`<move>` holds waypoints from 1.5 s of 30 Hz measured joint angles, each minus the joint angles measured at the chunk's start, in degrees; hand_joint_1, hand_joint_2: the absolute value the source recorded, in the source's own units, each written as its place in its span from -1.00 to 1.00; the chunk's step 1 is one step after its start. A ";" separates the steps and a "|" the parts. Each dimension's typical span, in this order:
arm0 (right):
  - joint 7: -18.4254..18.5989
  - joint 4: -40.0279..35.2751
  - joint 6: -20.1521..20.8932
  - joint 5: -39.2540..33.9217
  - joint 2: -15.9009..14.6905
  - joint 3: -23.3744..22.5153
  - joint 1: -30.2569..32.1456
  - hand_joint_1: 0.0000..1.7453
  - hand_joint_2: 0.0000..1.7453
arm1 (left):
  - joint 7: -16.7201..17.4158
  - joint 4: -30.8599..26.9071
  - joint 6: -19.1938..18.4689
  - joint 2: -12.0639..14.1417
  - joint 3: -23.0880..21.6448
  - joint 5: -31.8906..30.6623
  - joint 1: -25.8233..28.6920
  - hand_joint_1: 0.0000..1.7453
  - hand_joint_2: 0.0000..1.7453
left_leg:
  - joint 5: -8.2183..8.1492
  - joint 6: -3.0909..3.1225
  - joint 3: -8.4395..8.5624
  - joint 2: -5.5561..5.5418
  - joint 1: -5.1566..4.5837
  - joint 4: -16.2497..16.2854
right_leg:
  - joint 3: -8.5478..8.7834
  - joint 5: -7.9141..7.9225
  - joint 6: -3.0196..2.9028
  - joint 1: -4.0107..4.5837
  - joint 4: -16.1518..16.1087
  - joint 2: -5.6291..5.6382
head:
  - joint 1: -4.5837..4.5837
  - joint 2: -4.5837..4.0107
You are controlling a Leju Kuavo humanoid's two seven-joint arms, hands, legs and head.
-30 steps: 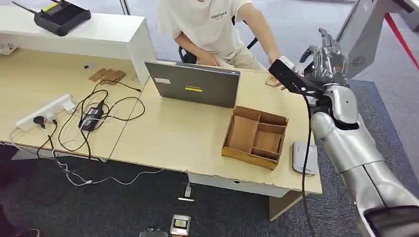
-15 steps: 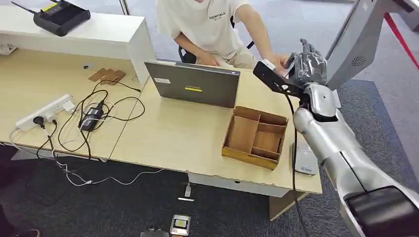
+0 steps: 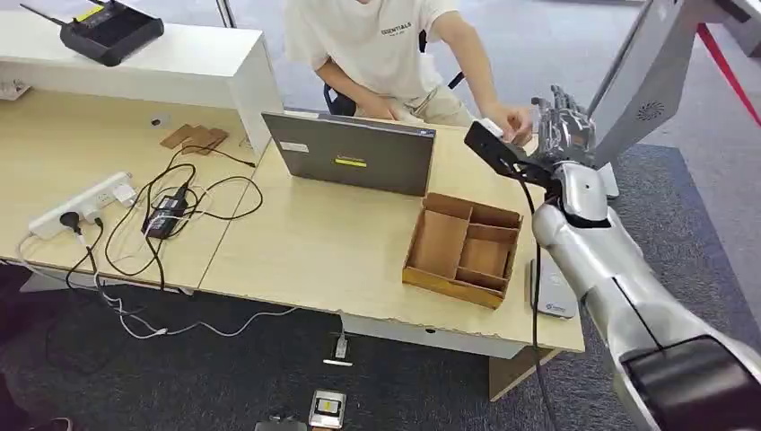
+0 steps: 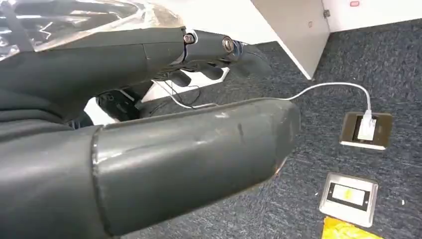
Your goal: Pass the card to the sensor for recognition and then transmit it.
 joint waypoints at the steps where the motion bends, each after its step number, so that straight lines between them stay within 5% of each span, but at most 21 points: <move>1: -0.44 0.07 -0.85 -0.55 0.04 -0.02 0.00 -1.00 1.00 | -0.09 0.02 0.09 0.00 0.15 0.07 0.05 -1.00 -1.00 | 0.00 0.00 0.00 0.00 0.00 0.00 | 0.00 0.00 0.00 0.00 0.00 0.00 | 0.00 0.00; 8: -7.00 -0.76 -8.39 -11.90 0.57 -1.79 0.26 -1.00 1.00 | -0.66 0.44 1.79 -0.22 0.83 2.03 0.66 -1.00 -1.00 | 0.00 0.00 0.00 0.01 0.00 0.00 | 0.00 0.00 0.00 0.00 0.00 0.00 | -0.02 0.00; 12: -9.59 -4.60 -8.52 -19.90 0.76 -3.43 2.97 -1.00 1.00 | -0.81 0.61 3.15 -0.39 1.31 4.13 1.18 -1.00 -1.00 | 0.00 0.00 0.03 0.00 0.01 0.00 | 0.01 0.00 0.00 0.01 -0.02 0.00 | -0.02 0.00; 19: -7.76 -17.46 -5.81 -27.62 -0.92 -3.87 13.26 -1.00 1.00 | 0.02 1.05 4.37 -0.28 1.79 6.86 1.50 -1.00 -1.00 | -0.01 0.00 0.05 0.01 0.05 0.00 | 0.02 0.00 0.00 0.03 -0.04 0.00 | 0.02 0.00; 31: -6.34 -37.16 -2.49 -30.93 -5.36 -4.04 30.48 -1.00 1.00 | 2.12 1.73 4.61 -0.31 1.77 6.75 1.60 -1.00 -1.00 | -0.01 0.00 0.04 0.05 0.05 -0.01 | 0.02 -0.01 -0.01 0.02 -0.07 0.01 | -0.02 0.00; 45: -7.56 -41.70 -1.09 -30.40 -5.77 -4.15 37.46 -1.00 1.00 | 2.93 1.99 5.01 -0.50 1.77 6.67 1.49 -1.00 -1.00 | -0.01 0.00 0.03 0.04 0.05 -0.02 | 0.02 -0.01 -0.01 0.02 -0.07 0.01 | 0.00 0.00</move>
